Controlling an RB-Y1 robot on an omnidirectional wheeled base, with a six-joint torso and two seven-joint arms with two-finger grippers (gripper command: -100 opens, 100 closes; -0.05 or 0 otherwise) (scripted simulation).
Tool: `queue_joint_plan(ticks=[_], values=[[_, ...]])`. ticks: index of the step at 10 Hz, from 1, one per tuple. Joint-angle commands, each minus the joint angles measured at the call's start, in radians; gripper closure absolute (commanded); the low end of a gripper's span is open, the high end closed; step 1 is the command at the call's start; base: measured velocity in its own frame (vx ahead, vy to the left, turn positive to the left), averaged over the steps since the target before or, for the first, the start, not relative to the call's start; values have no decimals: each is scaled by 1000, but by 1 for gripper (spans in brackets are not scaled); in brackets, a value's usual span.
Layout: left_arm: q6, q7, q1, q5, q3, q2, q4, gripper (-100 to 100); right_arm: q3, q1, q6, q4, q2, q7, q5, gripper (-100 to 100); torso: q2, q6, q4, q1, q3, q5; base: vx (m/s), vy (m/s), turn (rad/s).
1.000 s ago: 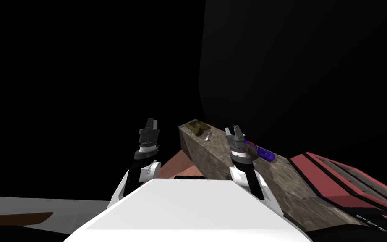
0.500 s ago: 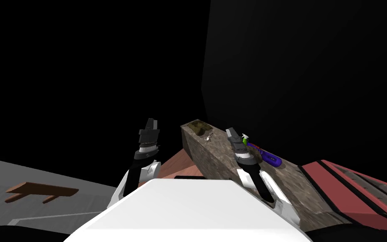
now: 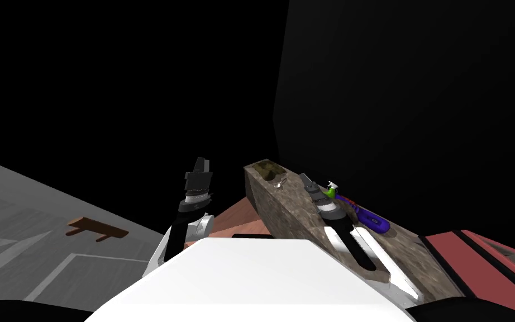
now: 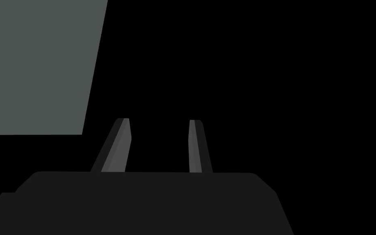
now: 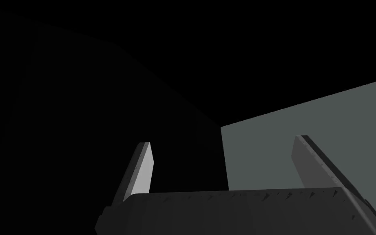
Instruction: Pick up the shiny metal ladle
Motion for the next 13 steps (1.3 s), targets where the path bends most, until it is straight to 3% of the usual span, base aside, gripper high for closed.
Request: queue_joint_plan(ticks=[1,4,5,6,7,8,13], values=[[0,0,0,0,0,0,0,0,-23,14,-3,15,-50,8,50,-100,0,0,0,0,0,0,-15,-31,157],[0,0,0,0,0,0,0,0,-40,26,-3,27,-101,14,107,-100,0,-1,0,0,0,0,-16,-30,121],[0,0,0,0,0,0,0,0,-55,39,-2,40,-143,20,148,-100,-1,0,0,1,0,0,-14,-25,138],[0,0,0,0,0,0,0,0,-55,39,-2,40,-148,20,154,-100,-1,0,0,1,0,0,-11,-27,109],[0,0,0,0,0,0,0,0,-68,53,-1,54,-190,26,195,-100,-1,0,0,1,-1,0,-10,-24,182],[0,0,0,0,0,0,0,0,-68,53,-1,54,-196,26,203,-100,-1,0,0,1,-1,0,-8,-28,106],[0,0,0,0,0,0,0,0,-97,101,5,99,-334,47,342,-100,-2,0,0,1,-1,0,-4,-26,160]])
